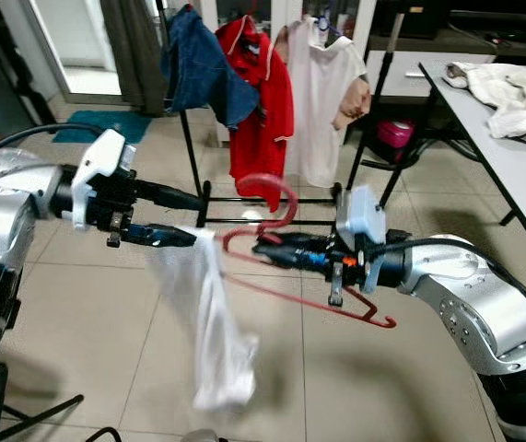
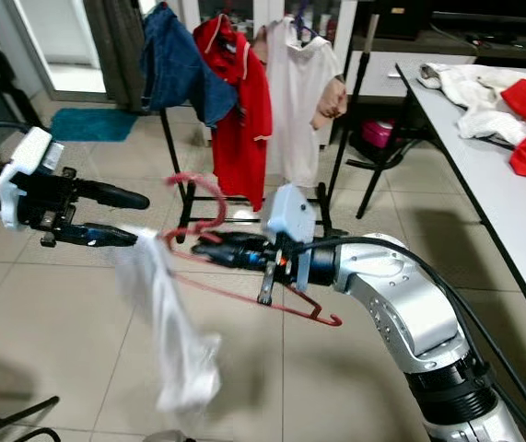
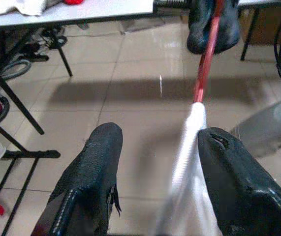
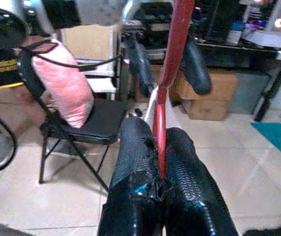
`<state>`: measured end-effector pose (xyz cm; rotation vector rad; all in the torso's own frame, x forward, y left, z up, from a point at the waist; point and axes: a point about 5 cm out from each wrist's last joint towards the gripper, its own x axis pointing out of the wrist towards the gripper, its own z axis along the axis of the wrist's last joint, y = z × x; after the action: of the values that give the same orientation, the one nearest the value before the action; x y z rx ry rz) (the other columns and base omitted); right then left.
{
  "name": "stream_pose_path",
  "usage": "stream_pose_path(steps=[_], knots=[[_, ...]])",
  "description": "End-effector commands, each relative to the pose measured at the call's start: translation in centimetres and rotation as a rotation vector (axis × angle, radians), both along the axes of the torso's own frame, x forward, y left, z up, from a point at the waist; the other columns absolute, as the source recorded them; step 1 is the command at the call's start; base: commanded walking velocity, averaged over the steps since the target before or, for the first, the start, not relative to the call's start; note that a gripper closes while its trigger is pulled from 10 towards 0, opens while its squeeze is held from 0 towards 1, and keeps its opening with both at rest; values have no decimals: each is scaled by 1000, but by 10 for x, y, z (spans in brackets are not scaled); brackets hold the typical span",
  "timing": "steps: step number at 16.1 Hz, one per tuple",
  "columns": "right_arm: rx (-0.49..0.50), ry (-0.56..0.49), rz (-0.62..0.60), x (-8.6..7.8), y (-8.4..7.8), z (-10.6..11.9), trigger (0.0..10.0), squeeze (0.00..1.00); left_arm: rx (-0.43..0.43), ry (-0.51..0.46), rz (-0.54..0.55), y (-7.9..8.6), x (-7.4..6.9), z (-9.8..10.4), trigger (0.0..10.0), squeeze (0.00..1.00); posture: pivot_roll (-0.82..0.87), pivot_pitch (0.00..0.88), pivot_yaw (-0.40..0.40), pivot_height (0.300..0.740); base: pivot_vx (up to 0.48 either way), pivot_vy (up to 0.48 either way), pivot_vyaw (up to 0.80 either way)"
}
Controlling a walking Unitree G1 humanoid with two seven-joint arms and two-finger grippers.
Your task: Hang hanger
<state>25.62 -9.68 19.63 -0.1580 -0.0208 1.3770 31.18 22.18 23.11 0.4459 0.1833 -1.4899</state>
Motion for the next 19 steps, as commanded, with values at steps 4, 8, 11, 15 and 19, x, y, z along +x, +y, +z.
stream_pose_path(steps=[4, 8, 11, 15, 19], knots=[[19, -52, 85, -7, 7, 11, 10000, 0, 56, 39, -41, -5, 0, -2, 0, 0, 17, 0, 73, 740, 0, 0, 0], [17, -54, 100, -6, 9, 10, 10000, 0, 73, 81, -90, -12, -4, -4, 0, 0, 17, 0, 72, 740, 0, 0, 0], [19, -55, 109, -5, 10, 11, 10000, 0, 91, 88, -100, -14, -3, -6, 0, 0, 17, 0, 70, 740, 0, 0, 0], [23, -52, 116, -3, 13, 12, 10000, 0, 151, 68, -125, -14, -5, -8, 0, 0, 20, 0, 62, 740, 0, 0, 0], [23, -48, 127, -2, 14, 11, 10000, 0, 158, 49, -139, -16, -4, -6, 0, 0, 22, 0, 56, 740, 0, 0, 0]])
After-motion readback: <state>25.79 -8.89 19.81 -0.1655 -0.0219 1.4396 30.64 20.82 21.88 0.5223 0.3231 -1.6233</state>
